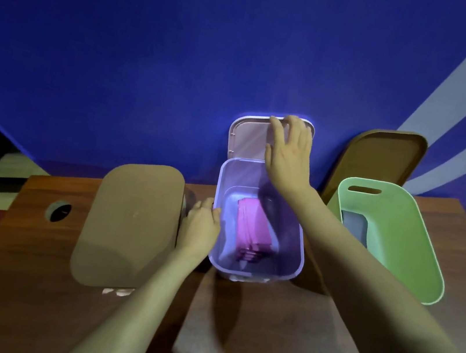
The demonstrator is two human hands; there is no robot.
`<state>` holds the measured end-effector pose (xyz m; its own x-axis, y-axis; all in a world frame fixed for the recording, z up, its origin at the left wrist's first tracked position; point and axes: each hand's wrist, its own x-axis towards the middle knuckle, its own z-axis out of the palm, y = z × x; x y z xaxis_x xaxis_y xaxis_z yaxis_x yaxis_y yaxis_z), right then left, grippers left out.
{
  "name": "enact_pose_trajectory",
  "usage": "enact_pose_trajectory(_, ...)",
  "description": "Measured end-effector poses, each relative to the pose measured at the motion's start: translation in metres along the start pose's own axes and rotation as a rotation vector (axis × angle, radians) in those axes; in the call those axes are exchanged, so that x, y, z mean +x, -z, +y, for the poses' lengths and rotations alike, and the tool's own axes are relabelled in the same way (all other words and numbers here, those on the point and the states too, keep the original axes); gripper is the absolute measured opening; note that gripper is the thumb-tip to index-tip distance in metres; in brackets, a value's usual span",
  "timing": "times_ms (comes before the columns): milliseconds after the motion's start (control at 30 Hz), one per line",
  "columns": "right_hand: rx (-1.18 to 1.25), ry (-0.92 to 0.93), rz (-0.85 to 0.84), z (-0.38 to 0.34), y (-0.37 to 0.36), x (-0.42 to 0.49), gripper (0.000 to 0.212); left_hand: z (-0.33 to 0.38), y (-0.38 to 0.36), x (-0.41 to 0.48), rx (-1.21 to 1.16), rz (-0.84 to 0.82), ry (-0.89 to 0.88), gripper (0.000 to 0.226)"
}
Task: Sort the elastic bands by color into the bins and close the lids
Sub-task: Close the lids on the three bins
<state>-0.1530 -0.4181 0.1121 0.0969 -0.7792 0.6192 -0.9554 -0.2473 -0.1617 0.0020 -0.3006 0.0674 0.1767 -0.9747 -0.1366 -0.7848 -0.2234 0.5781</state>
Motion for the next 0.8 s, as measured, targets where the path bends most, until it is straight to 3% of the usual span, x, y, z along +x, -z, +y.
enact_pose_trajectory(100,-0.032,-0.009,-0.021,-0.006,-0.001,0.007,0.040,0.000,0.001,0.002,-0.066,-0.005,0.005,0.027)
enact_pose_trajectory(267,0.037,-0.024,0.001,-0.009,0.011,0.021,0.012,0.001,-0.001,-0.001,-0.110,-0.003,0.024,0.028)
enact_pose_trajectory(367,0.186,0.019,-0.030,-0.007,0.022,0.017,0.015,0.001,-0.001,-0.007,-0.121,-0.017,0.024,0.030)
enact_pose_trajectory(533,0.147,0.128,0.176,-0.006,0.046,-0.006,0.015,0.007,0.001,-0.020,-0.145,-0.019,0.020,0.028)
enact_pose_trajectory(700,0.132,0.204,0.093,-0.017,0.081,-0.059,0.010,0.003,-0.001,-0.029,-0.252,-0.023,0.104,0.026)
enact_pose_trajectory(800,0.147,0.228,0.011,-0.015,0.098,-0.105,0.019,-0.010,-0.007,-0.030,-0.299,-0.038,0.141,0.021)
